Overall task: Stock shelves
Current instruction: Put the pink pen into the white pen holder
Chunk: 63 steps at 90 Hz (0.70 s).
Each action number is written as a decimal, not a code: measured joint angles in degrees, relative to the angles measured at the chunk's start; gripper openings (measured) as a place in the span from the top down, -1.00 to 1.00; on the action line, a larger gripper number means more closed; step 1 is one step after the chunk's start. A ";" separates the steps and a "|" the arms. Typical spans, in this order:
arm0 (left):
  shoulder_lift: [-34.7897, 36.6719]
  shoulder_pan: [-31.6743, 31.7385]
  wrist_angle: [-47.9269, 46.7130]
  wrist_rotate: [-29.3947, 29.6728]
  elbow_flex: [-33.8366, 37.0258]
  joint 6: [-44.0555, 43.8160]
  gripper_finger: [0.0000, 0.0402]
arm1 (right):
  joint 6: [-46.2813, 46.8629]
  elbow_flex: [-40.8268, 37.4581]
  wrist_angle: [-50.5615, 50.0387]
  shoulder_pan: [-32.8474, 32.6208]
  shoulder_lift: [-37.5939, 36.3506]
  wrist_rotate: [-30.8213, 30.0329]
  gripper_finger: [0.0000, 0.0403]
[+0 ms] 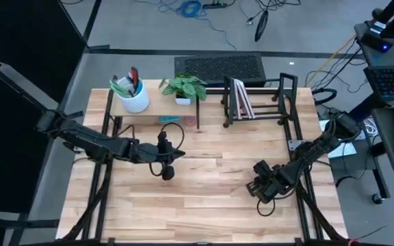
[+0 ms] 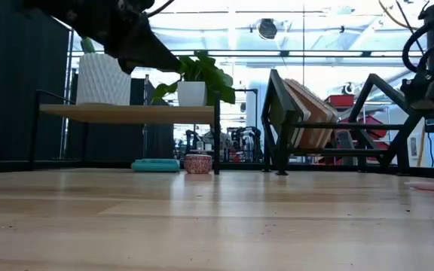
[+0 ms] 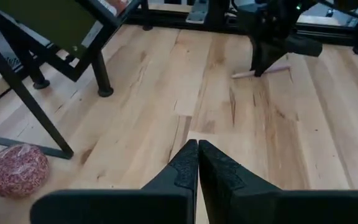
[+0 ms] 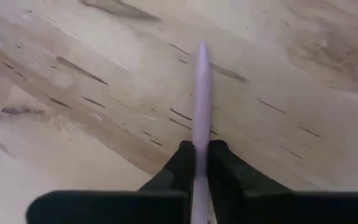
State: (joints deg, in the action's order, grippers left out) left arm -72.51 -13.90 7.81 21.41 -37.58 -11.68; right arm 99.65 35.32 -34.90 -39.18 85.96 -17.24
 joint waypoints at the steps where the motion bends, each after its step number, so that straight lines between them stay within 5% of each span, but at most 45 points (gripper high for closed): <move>1: 0.00 0.00 0.06 0.00 0.00 0.00 1.00 | -0.20 -0.01 0.10 0.00 -0.03 -0.22 0.96; 63: 0.00 -0.01 9.19 -0.13 0.00 0.07 1.00 | -14.72 4.16 4.23 2.14 -0.18 -2.75 0.98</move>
State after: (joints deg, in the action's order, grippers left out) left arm -72.51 -13.91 16.99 21.28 -37.58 -11.62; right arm 84.92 39.48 -30.67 -37.04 85.78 -19.99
